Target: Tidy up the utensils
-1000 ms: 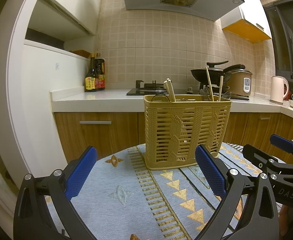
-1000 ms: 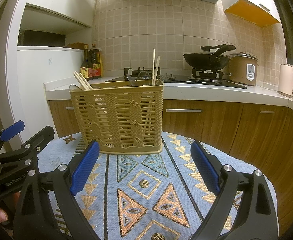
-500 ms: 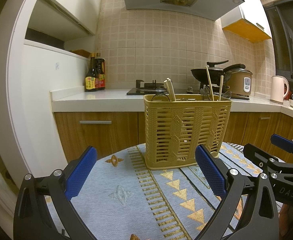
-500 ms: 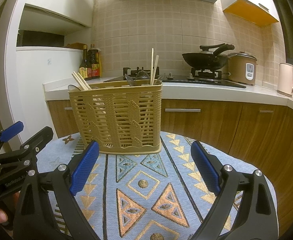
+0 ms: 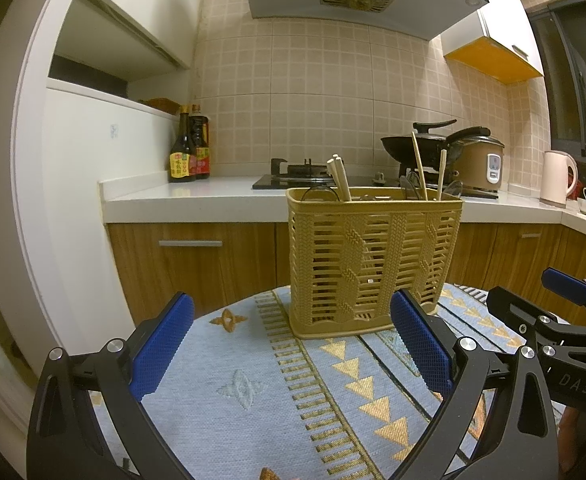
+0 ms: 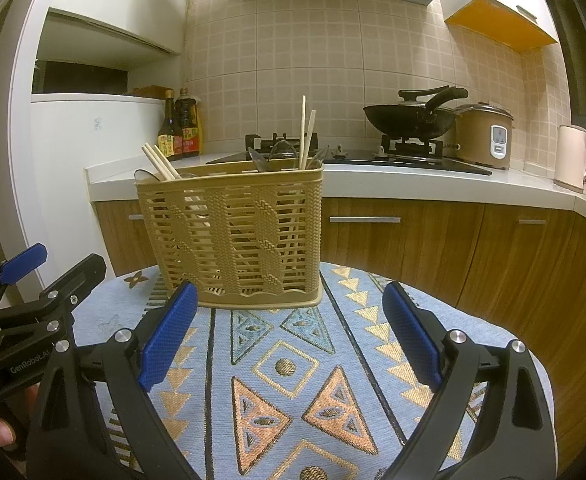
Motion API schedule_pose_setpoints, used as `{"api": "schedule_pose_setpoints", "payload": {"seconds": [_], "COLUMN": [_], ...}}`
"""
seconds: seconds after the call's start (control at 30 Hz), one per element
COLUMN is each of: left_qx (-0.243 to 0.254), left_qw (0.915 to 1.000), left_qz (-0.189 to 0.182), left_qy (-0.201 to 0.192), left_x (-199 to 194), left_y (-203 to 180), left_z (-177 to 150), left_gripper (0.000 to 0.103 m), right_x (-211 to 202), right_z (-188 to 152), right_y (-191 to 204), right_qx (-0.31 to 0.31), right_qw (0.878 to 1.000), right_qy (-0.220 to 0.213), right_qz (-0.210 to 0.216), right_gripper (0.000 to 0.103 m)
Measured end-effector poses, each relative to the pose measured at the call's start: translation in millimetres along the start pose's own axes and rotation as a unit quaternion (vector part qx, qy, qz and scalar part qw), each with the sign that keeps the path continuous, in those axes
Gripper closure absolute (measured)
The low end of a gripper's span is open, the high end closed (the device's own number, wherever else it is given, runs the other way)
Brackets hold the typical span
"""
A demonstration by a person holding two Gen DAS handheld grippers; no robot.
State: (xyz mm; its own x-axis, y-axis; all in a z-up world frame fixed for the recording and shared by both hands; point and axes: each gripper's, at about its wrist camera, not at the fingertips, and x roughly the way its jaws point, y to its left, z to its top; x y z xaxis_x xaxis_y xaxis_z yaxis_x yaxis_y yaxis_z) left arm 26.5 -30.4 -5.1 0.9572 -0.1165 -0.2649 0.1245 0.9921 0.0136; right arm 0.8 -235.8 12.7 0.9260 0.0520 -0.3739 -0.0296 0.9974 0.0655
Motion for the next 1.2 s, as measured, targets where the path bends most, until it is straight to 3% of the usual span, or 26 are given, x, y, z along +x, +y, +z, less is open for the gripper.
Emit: {"api": "schedule_pose_setpoints", "payload": {"seconds": [1.2], "left_qx": [0.001], "left_qw": [1.0000], "left_qz": [0.001], "left_qy": [0.003], "left_x": [1.9], "left_y": [2.5], "left_z": [-2.1], "left_gripper": [0.008], "right_x": [0.0], "right_z": [-0.2], "right_y": [1.0], "right_qx": [0.000], "right_qw": [1.000], "right_qy": [0.003], "right_qz": [-0.001], "right_gripper": [0.011]}}
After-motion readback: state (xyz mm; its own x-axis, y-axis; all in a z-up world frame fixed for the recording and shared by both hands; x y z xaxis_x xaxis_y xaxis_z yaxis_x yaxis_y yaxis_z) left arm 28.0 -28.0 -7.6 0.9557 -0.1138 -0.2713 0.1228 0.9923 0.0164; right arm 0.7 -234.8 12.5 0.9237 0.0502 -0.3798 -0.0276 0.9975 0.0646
